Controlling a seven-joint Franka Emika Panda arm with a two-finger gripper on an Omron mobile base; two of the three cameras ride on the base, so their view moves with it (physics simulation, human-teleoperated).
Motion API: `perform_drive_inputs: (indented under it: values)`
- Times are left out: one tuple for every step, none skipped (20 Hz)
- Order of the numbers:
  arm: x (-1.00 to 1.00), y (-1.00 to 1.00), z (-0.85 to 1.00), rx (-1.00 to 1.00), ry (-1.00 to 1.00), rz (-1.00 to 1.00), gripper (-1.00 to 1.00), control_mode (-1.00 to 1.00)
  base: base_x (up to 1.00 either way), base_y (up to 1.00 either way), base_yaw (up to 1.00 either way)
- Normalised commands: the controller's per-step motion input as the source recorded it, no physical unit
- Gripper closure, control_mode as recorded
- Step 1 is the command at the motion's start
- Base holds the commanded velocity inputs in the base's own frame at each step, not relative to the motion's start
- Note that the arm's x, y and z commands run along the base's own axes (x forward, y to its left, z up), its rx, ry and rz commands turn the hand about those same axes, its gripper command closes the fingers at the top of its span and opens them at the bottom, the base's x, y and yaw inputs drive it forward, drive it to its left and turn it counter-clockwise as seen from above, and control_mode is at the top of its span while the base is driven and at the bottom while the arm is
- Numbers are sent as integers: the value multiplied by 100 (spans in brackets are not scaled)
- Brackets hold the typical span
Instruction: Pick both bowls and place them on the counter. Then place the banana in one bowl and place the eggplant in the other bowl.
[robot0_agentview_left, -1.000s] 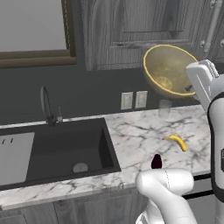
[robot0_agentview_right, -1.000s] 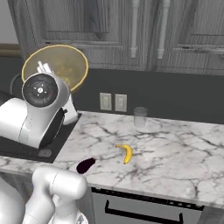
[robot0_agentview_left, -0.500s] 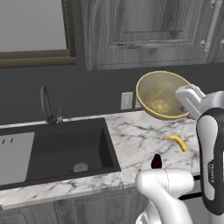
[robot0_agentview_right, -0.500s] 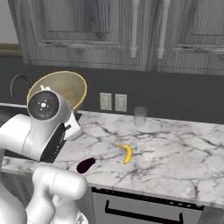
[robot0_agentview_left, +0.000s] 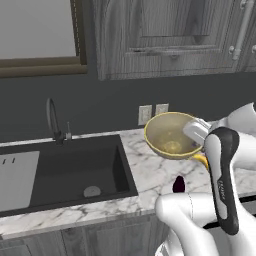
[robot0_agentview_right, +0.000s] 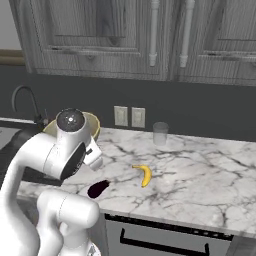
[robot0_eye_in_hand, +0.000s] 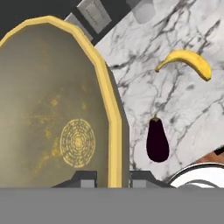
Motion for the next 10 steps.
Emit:
perform_drive_inputs:
  values:
    - [18,0,-64,-1,21,6,100,-100,0,0,0]
    - [14,0,-59,0,15,2,100,-100,0,0,0]
    - [13,0,-57,0,11,2,100,-100,0,0,0]
    - [20,0,-55,0,10,2,100,-100,0,0,0]
    - [29,0,-54,0,9,1,100,-100,0,0,0]
    - [38,0,-56,0,8,1,100,-100,0,0,0]
    - [38,0,-55,2,5,2,100,-100,0,0,0]
    - [39,0,-55,2,3,2,100,-100,0,0,0]
    - [46,0,-55,2,2,1,100,-100,0,0,0]
    - [46,0,-55,2,3,1,100,-100,0,0,0]
